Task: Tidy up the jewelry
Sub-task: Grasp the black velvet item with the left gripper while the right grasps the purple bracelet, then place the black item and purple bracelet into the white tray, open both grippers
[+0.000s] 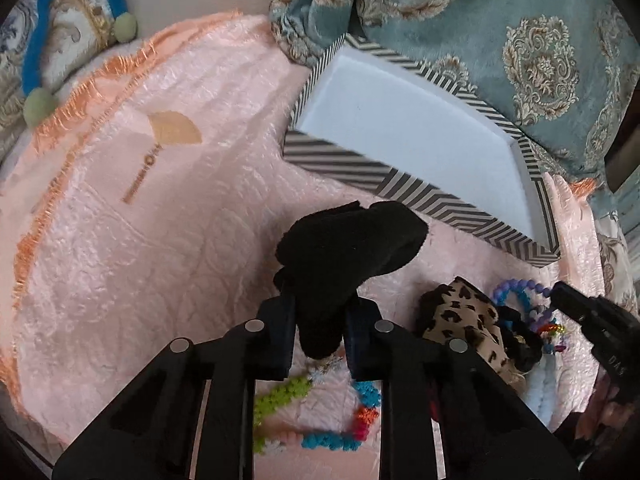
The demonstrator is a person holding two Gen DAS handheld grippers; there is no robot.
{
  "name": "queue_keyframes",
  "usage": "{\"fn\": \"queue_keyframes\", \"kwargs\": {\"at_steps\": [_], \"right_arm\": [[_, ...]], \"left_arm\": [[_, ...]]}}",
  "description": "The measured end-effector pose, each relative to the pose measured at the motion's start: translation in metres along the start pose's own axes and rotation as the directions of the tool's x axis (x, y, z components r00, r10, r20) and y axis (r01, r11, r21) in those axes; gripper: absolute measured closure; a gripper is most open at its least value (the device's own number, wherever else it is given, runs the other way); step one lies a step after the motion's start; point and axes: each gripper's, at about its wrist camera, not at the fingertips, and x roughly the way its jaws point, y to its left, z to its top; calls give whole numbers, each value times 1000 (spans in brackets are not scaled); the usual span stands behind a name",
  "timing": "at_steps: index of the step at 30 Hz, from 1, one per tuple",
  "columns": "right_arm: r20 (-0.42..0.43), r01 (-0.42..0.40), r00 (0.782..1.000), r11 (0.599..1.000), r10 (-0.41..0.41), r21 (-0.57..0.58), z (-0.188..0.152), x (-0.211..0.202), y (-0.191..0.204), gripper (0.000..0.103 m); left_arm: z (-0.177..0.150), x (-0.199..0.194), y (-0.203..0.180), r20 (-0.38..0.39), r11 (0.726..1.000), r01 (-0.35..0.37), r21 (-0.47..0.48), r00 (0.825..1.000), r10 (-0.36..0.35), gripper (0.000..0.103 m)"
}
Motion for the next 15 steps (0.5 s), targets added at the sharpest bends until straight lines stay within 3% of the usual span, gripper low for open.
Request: {"fn": "queue_keyframes", "kwargs": {"at_steps": [15], "right_arm": [[146,28,989,1000,-28,5,31,-64,9,95]], "left_arm": [[21,-50,-24,122,1000,9,13,992,-11,87]]}}
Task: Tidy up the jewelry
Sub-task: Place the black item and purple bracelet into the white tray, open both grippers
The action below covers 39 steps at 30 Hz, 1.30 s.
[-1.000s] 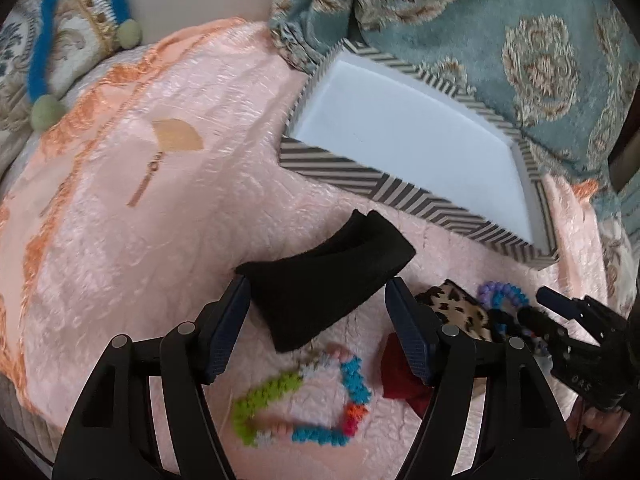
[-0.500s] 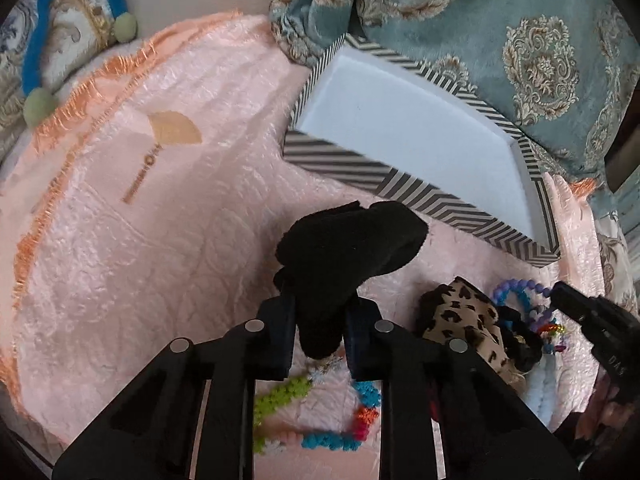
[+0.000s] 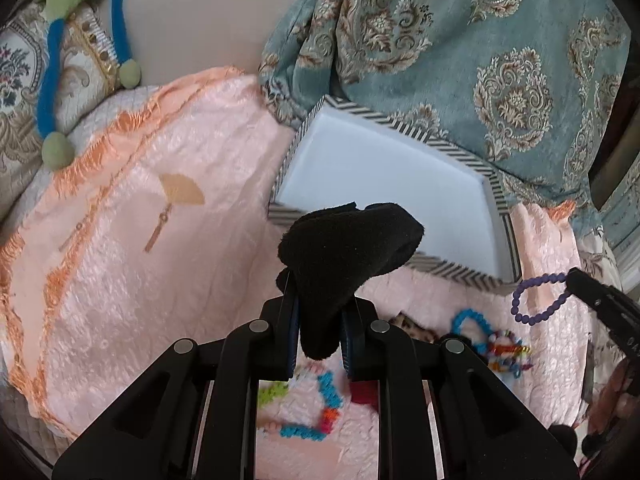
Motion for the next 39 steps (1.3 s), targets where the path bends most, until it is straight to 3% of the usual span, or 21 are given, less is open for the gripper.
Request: {"fn": "queue_keyframes", "kwargs": {"at_steps": [6,15,20,26,31,35,39], "right_arm": [[19,29,999,999,-29,13,20,5,-10,95],[-32,16,999,998,-14,62,29,58,-24,95],[-98,25,995,993,-14,115,22,92,-47,95],[-179,112,980,981,-84,156,6,114,-80,95],[-218,138,971,978,-102,154,-3,119,-88,94],[-205,123,975,979,-89,160,-8,112,-87,78],[-181,119,979,982,-91,149,-6,102,-76,73]], "left_arm": [[22,19,-10,-3,1000,-29,8,1000,29,87],[54,73,-21,-34,995,-92,37,995,93,87],[66,108,-20,-70,991,-126,41,989,129,87],[65,142,-13,-128,986,-164,36,977,168,86],[57,137,-13,-130,986,-161,53,977,167,79],[46,127,-14,-133,986,-152,75,978,161,65],[41,115,-17,-98,982,-173,75,979,180,50]]}}
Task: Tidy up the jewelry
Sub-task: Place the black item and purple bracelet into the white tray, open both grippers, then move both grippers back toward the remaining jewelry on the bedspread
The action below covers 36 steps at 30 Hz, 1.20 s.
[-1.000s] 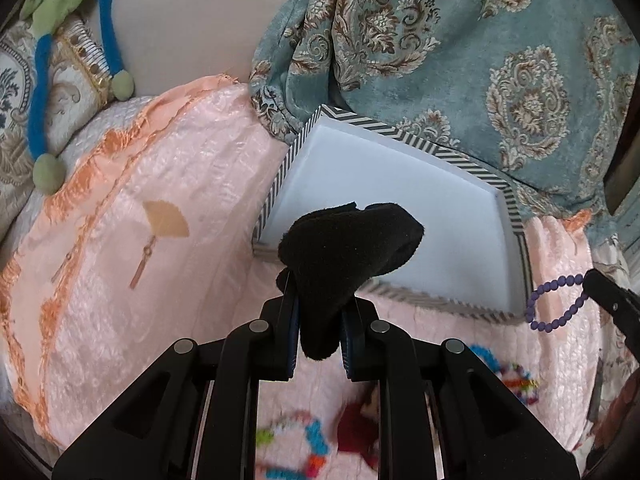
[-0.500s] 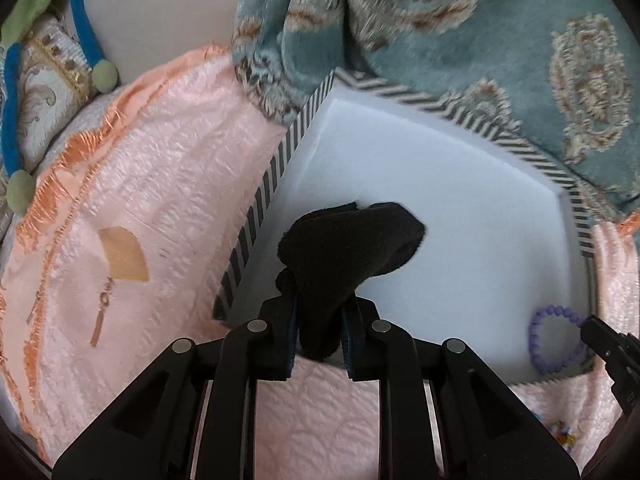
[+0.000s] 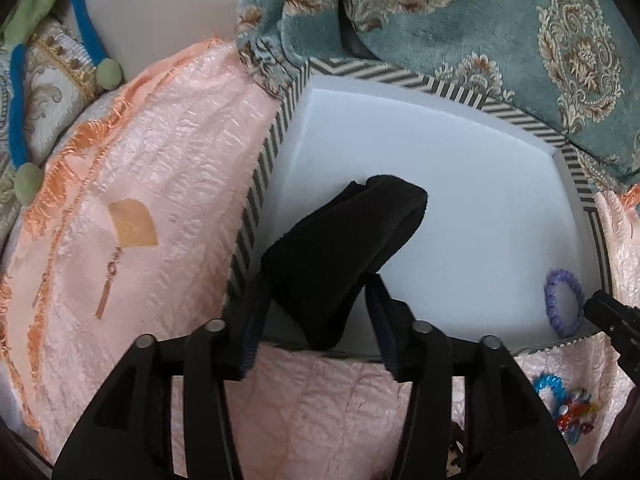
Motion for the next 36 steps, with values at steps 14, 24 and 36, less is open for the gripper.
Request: {"fn": "queue_keyframes", "kwargs": {"at_steps": [14,24,36], "right_arm": [[156,1,988,997,11,-76,-23,-78,51,60],[260,30,966,994,0,-109,-52,-131,72,37],[284,14,959,994,17,-105,-82,-159,73,32]], "left_arm": [[-29,-90,1,174,1000,-1,-1,985,1,46],[-75,-159,-11,281,999,-33,19,959,27,46],[-111,-197,-32,341,997,-57,51,939,36,46]]}}
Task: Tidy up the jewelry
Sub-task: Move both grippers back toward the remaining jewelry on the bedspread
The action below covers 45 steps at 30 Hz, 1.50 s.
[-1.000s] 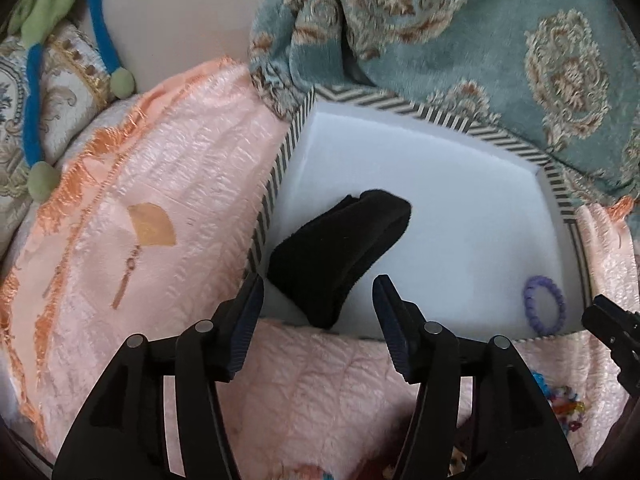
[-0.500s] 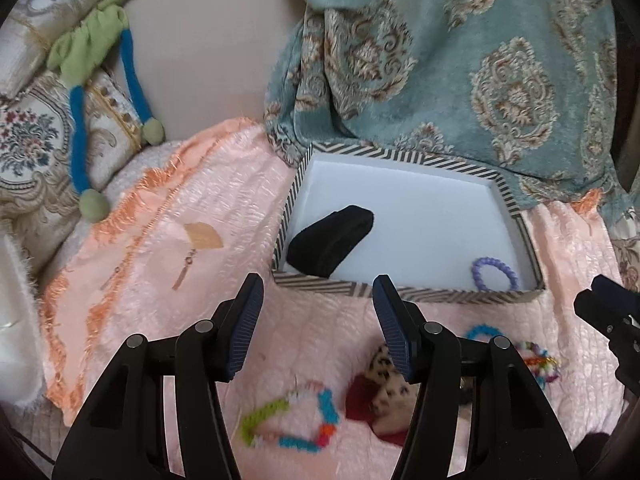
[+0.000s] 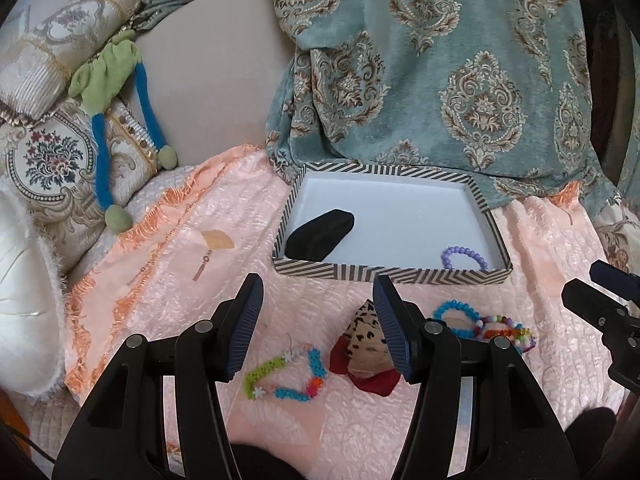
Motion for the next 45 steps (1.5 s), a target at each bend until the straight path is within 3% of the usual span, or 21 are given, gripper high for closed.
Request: {"fn": "queue_keyframes", "kwargs": {"at_steps": [24,38,45], "right_arm": [[-5,28,1000,1000,-28,4,-13,-11,-3,31],[-35,47,998,999,-47,17,-16,0,-13,31],[-49,51,998,998,-49,35,-17,5,-22,30]], "left_arm": [[-16,-10,0,-6,1000,-9,2,1000,9,46],[-21,6,14,-82,995,69,-70,994,-75,46],[-20,18,26,-136,978,143,-152,977,-164,46]]}}
